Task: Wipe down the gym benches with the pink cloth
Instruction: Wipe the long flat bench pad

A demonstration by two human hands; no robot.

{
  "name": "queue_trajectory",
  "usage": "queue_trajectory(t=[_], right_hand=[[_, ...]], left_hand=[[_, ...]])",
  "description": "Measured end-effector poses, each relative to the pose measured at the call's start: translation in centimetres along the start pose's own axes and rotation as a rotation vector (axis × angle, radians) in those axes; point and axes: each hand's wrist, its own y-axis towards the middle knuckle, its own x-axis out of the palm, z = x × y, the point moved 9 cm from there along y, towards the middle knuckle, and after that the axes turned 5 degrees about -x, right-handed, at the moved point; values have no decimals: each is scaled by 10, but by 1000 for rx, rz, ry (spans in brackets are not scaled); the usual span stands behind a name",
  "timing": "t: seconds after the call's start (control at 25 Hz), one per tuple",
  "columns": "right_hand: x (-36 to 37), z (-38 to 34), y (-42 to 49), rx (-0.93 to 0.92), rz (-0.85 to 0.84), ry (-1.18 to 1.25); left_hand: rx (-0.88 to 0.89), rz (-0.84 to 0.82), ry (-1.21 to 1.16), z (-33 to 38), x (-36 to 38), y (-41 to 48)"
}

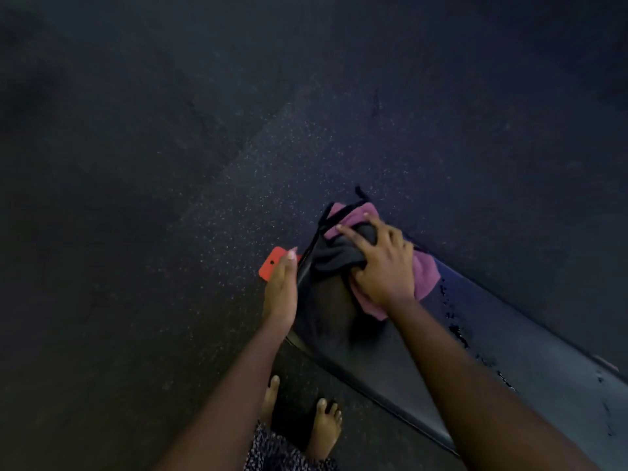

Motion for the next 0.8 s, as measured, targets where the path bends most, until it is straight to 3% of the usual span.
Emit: queue_trajectory(t=[0.16, 0.24, 0.56, 0.8], right_hand=[[-9, 61, 25, 220, 39, 71], [-10, 74, 24, 323, 66, 108], [11, 17, -91, 283, 157, 86], [33, -16, -187, 123, 66, 161]], left_hand=[[136, 131, 626, 17, 19, 2], [175, 190, 749, 16, 21, 1], [205, 189, 717, 17, 21, 0], [217, 1, 557, 9, 14, -24]])
